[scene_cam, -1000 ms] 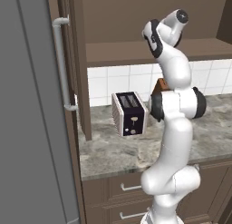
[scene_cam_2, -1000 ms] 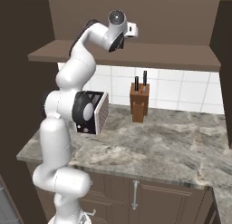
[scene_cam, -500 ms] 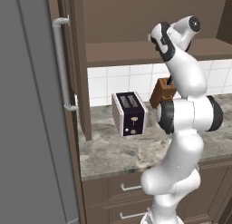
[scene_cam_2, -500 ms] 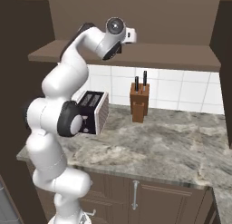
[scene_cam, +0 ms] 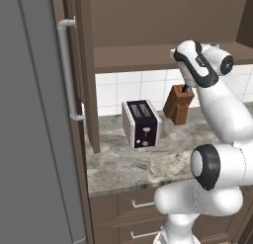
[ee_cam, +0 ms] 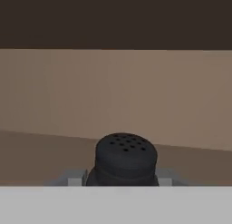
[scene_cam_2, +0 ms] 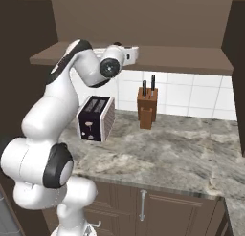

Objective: Retrieve the shaker from the cabinet and place it next the steak on a plate on the dining table.

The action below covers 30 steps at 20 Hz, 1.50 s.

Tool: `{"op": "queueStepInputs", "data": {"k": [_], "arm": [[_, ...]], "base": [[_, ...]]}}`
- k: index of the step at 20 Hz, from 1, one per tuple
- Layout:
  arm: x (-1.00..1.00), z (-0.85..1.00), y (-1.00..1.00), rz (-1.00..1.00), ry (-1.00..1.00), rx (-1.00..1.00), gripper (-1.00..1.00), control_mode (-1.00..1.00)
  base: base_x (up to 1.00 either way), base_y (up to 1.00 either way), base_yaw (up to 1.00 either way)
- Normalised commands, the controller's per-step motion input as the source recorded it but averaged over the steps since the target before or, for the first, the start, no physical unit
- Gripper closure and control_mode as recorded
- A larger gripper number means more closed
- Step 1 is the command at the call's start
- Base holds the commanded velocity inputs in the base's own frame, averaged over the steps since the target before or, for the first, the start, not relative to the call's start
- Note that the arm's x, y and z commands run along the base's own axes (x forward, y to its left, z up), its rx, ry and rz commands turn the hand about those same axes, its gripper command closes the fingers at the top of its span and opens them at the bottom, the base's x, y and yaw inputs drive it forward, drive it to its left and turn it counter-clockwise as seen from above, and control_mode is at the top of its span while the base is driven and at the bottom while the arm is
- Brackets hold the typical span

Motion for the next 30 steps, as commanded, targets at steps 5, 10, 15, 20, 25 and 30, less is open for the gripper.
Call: {"op": "queueStepInputs", "data": {"k": [5, 10, 15, 20, 25, 30], "arm": [[-1.0, 0.01, -0.21, 0.0, -0.22, 0.0, 1.0, -1.0], [-0.98, 0.0, -0.3, 0.0, -0.03, -0.02, 1.0, -1.0], [-0.53, -0.02, -0.23, 0.0, 0.07, -0.02, 1.0, -1.0], [-0.35, 0.0, -0.06, 0.0, 0.07, -0.03, 1.0, -1.0], [-0.35, 0.0, -0.05, 0.0, 0.07, -0.03, 1.0, -1.0], [-0.19, -0.01, 0.0, 0.0, 0.09, -0.05, 1.0, -1.0]], "base": [[0.0, 0.0, 0.0], [0.0, 0.0, 0.0], [0.0, 0.0, 0.0], [0.0, 0.0, 0.0], [0.0, 0.0, 0.0], [0.0, 0.0, 0.0]]}}
